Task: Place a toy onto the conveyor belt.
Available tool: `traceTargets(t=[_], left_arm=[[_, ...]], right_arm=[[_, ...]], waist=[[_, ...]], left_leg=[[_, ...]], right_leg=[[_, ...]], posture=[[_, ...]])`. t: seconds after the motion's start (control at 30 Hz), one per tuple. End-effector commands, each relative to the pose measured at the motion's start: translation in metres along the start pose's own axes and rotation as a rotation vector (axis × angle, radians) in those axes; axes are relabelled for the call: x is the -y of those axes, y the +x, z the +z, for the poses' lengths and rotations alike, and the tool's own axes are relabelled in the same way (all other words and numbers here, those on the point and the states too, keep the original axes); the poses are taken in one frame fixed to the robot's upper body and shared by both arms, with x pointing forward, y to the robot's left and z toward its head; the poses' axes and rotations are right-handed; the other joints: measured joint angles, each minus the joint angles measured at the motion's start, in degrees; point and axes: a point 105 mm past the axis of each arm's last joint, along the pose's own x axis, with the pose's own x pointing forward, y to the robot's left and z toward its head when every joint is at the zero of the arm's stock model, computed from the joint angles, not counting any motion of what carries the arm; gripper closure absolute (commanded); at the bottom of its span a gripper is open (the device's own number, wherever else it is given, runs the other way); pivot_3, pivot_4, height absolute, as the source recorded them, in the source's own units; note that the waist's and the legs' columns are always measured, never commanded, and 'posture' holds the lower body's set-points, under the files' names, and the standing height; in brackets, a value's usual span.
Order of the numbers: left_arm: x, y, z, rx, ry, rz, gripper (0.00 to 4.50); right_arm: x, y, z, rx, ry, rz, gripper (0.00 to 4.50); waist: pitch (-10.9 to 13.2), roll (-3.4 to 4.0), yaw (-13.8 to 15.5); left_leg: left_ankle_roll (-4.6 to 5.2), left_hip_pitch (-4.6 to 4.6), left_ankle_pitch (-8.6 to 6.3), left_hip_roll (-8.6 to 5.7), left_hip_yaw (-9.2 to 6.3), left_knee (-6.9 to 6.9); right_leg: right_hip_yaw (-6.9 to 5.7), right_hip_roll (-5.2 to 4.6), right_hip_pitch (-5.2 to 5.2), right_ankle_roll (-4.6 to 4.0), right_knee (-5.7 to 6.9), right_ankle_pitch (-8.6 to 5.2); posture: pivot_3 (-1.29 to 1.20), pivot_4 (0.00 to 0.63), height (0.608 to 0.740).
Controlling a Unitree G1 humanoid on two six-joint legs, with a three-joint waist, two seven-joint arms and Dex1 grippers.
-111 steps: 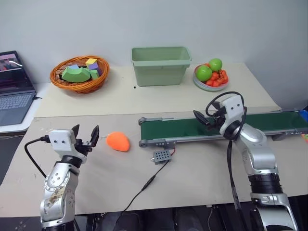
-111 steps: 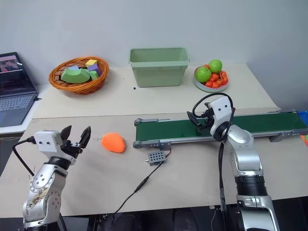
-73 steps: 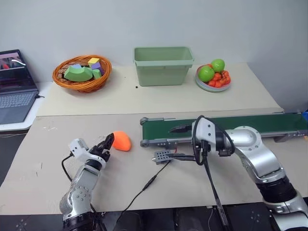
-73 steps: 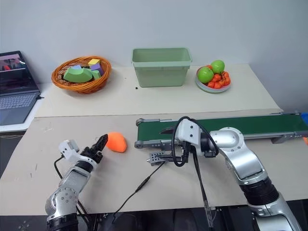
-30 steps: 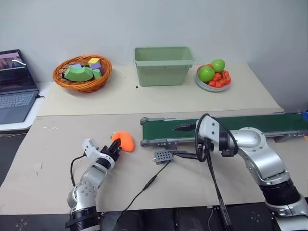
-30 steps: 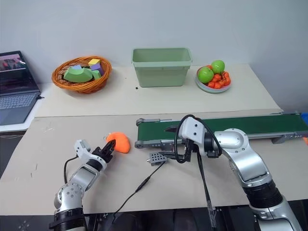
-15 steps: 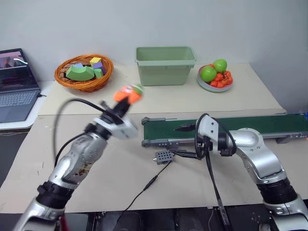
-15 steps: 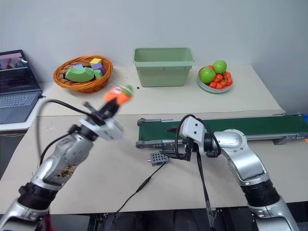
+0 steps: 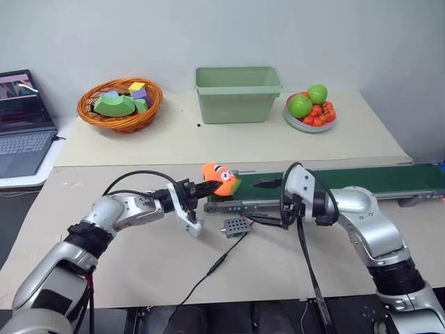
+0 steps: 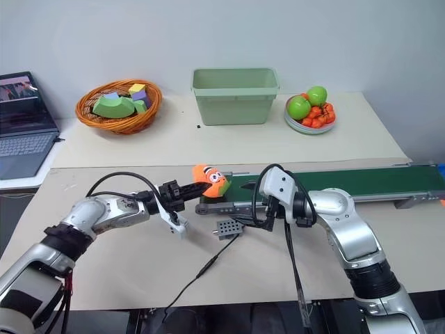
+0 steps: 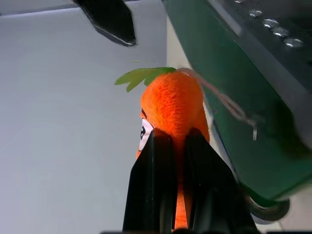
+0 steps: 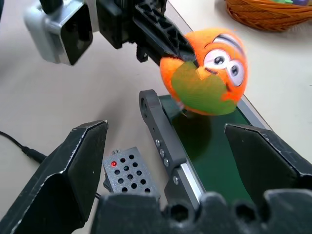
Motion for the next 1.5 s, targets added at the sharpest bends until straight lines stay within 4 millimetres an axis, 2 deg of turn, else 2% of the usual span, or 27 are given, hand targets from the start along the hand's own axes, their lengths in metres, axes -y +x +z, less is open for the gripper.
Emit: traceTargets(t=[0.03,0.2,0.33,0.37,0.5,0.57,0.6,0.87,1.0,1.1,1.2,1.5], left_arm=[[0.003,0.003,0.001,0.049,0.000,0.005,4.30],[0.009,0.004,0.000,0.072,-0.044,-0.004,4.30],[0.006,0.004,-0.005,0.060,-0.089,0.014,2.98],[0.006,0.004,-0.005,0.058,-0.094,0.015,2.47],[0.006,0.004,-0.005,0.055,-0.108,0.013,1.08],[0.003,0.004,-0.005,0.054,-0.120,0.025,0.20],[0.002,0.004,-0.005,0.056,-0.122,0.026,0.05],[-0.002,0.000,-0.008,0.043,-0.142,0.027,0.05],[0.021,-0.008,-0.023,-0.106,-0.561,-0.059,0.05],[0.026,-0.016,-0.029,-0.164,-0.931,-0.094,0.05],[0.017,-0.025,-0.032,-0.133,-1.215,-0.094,0.05],[-0.011,-0.048,-0.005,0.062,-1.636,-0.291,0.05]], right_arm=[[0.005,-0.008,0.015,0.039,-0.048,-0.035,0.00],[0.005,-0.010,0.015,0.035,-0.048,-0.042,0.00],[0.005,-0.010,0.015,0.035,-0.048,-0.047,0.00],[0.005,-0.010,0.015,0.035,-0.048,-0.049,0.00],[0.005,-0.010,0.014,0.034,-0.045,-0.049,0.00],[0.005,-0.010,0.014,0.033,-0.044,-0.048,0.00],[0.005,-0.010,0.014,0.033,-0.044,-0.047,0.00],[0.006,-0.009,0.013,0.035,-0.045,-0.045,0.00],[0.007,-0.009,0.013,0.035,-0.045,-0.049,0.00],[0.008,-0.010,0.013,0.034,-0.044,-0.055,0.00],[0.008,-0.011,0.012,0.032,-0.043,-0.060,0.00],[0.011,-0.012,0.010,0.028,-0.042,-0.078,0.00]], waist=[[0.0,0.00,0.0],[0.0,0.00,-0.1],[0.0,0.00,-0.1],[0.0,0.00,-0.1],[0.0,0.00,-0.1],[0.0,0.00,-0.1],[0.0,0.00,-0.1],[0.0,0.00,-0.2],[0.0,0.01,-0.4],[0.0,0.02,-1.1],[0.0,0.02,-2.0],[0.0,0.02,-2.2]], left_leg=[[0.00,-0.02,0.00,0.00,0.00,0.02],[0.01,-0.04,0.00,0.01,-0.01,0.07],[0.01,-0.04,0.00,0.01,-0.01,0.09],[0.01,-0.03,0.00,0.01,-0.01,0.10],[0.01,-0.03,0.00,0.00,-0.01,0.15],[0.01,-0.03,0.00,0.00,-0.01,0.16],[0.01,-0.02,0.00,0.00,-0.01,0.16],[0.01,-0.02,0.00,0.00,-0.01,0.16],[0.02,-0.01,0.01,0.01,0.00,0.19],[0.02,0.01,0.00,0.05,0.00,0.28],[0.08,0.01,-0.03,0.07,0.01,0.34],[0.20,-0.02,-0.10,0.07,0.01,0.50]], right_leg=[[-0.01,0.00,0.00,0.01,0.01,0.01],[-0.02,0.00,-0.01,0.02,0.01,0.01],[-0.02,0.00,-0.01,0.02,0.02,0.01],[-0.02,0.00,-0.01,0.02,0.02,0.01],[-0.02,-0.01,0.00,0.03,0.05,0.01],[-0.01,-0.01,0.01,0.03,0.06,0.01],[-0.02,0.00,0.01,0.03,0.06,0.01],[-0.02,0.00,0.01,0.03,0.07,0.02],[-0.03,-0.01,-0.02,0.03,0.13,0.01],[-0.06,-0.02,0.00,0.02,0.13,0.01],[-0.03,-0.03,-0.01,0.02,0.28,0.01],[-0.06,0.03,-0.01,0.03,0.62,0.00]], posture=[[0.00,0.150,0.728],[0.00,0.150,0.728],[0.00,0.150,0.728],[0.00,0.150,0.728],[0.00,0.150,0.728],[0.00,0.150,0.728],[0.00,0.150,0.728],[0.00,0.150,0.728],[0.00,0.150,0.728],[0.00,0.150,0.728],[0.00,0.150,0.728],[0.00,0.150,0.728]])
